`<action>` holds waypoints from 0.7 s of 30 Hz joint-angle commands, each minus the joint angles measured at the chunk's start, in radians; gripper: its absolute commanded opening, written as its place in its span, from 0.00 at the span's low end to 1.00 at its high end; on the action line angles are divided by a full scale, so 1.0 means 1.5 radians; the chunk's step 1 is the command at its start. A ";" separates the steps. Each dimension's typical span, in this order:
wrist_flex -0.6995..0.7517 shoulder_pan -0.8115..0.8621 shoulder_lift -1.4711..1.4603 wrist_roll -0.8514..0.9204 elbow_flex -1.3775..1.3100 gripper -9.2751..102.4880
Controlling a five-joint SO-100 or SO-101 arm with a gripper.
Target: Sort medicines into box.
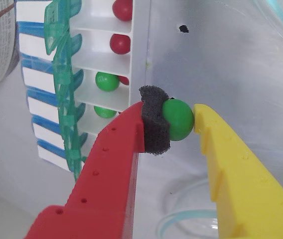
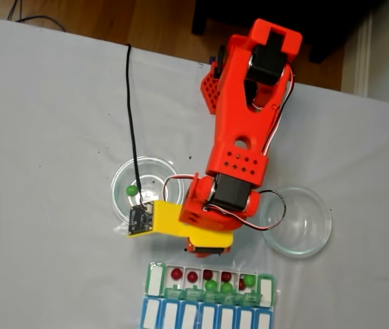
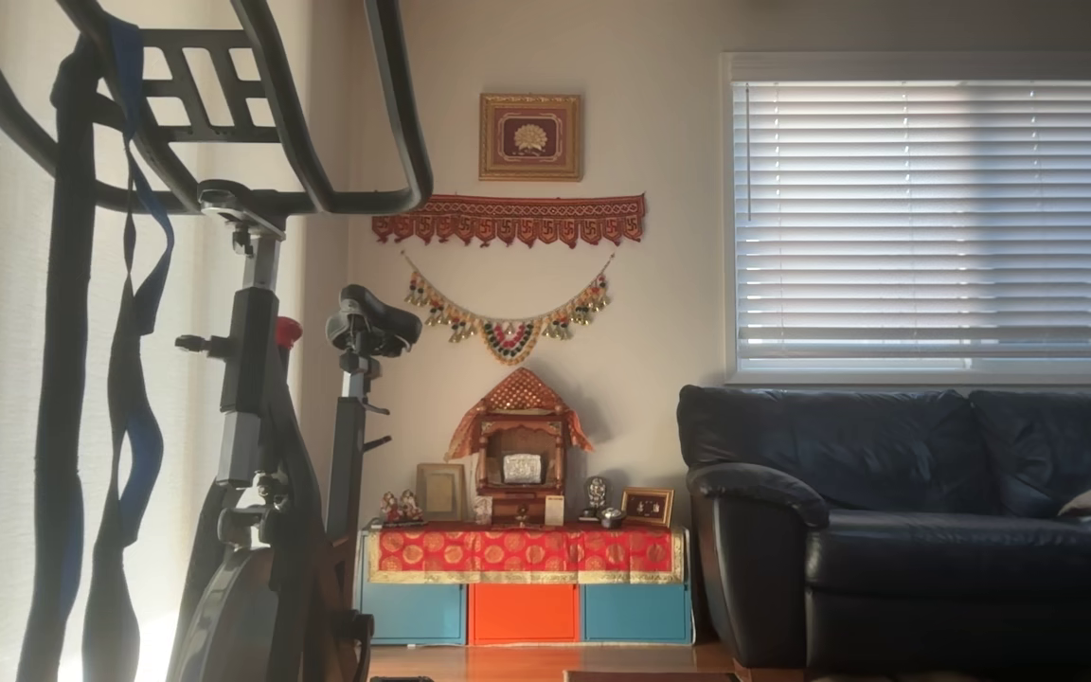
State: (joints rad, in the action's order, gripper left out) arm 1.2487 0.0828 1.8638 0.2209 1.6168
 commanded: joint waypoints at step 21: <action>0.024 -0.012 -0.207 -0.021 -0.289 0.10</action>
State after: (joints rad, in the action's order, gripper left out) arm 1.2793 0.0690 1.5447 0.1963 1.2977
